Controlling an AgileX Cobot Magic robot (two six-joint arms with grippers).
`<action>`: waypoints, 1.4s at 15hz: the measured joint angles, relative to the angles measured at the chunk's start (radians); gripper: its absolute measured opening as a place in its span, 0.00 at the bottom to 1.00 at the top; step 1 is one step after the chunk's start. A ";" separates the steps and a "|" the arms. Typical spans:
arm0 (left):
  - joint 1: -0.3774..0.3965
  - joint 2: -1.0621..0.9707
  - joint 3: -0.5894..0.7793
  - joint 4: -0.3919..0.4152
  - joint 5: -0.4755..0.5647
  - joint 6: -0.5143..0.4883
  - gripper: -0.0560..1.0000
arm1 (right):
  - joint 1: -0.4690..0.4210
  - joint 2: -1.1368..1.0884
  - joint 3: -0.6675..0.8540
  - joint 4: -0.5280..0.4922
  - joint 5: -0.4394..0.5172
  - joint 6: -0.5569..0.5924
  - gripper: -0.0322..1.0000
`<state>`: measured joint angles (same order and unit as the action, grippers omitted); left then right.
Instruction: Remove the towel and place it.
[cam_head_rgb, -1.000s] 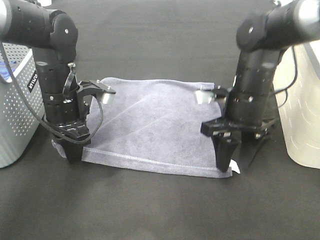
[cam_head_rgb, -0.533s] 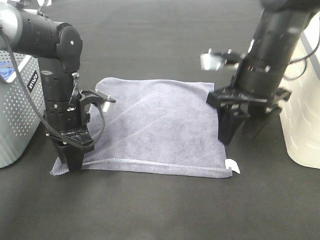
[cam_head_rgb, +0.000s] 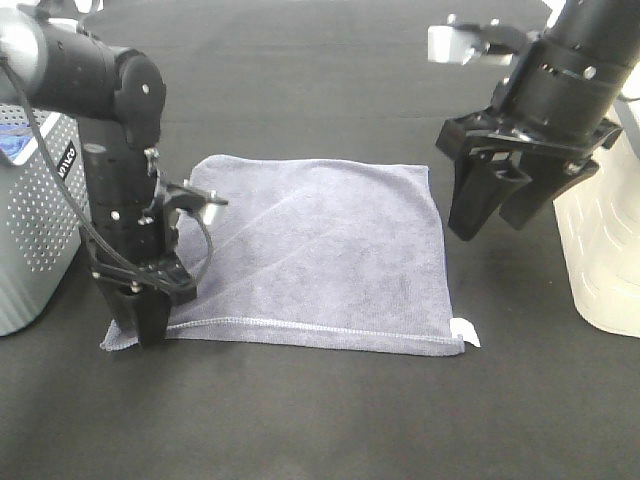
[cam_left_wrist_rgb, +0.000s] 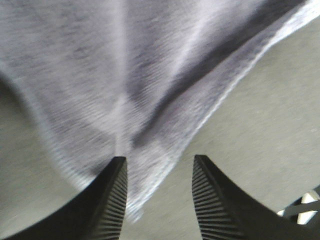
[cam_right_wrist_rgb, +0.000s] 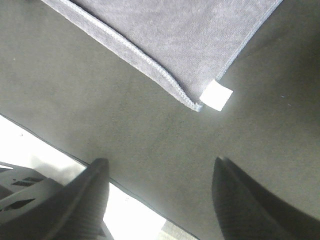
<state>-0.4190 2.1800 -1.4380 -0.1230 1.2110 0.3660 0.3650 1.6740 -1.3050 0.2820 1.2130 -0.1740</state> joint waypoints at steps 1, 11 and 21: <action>0.000 0.020 0.000 -0.008 0.000 0.001 0.42 | 0.000 -0.013 0.000 0.000 0.000 0.000 0.57; -0.048 -0.004 0.013 0.045 0.000 -0.070 0.42 | 0.000 -0.106 0.000 -0.006 0.000 0.016 0.57; -0.048 -0.157 0.034 0.123 0.002 -0.175 0.42 | 0.000 -0.107 0.057 -0.055 -0.058 0.017 0.57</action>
<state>-0.4670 2.0230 -1.4040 0.0000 1.2130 0.1910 0.3650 1.5670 -1.2480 0.2270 1.1550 -0.1570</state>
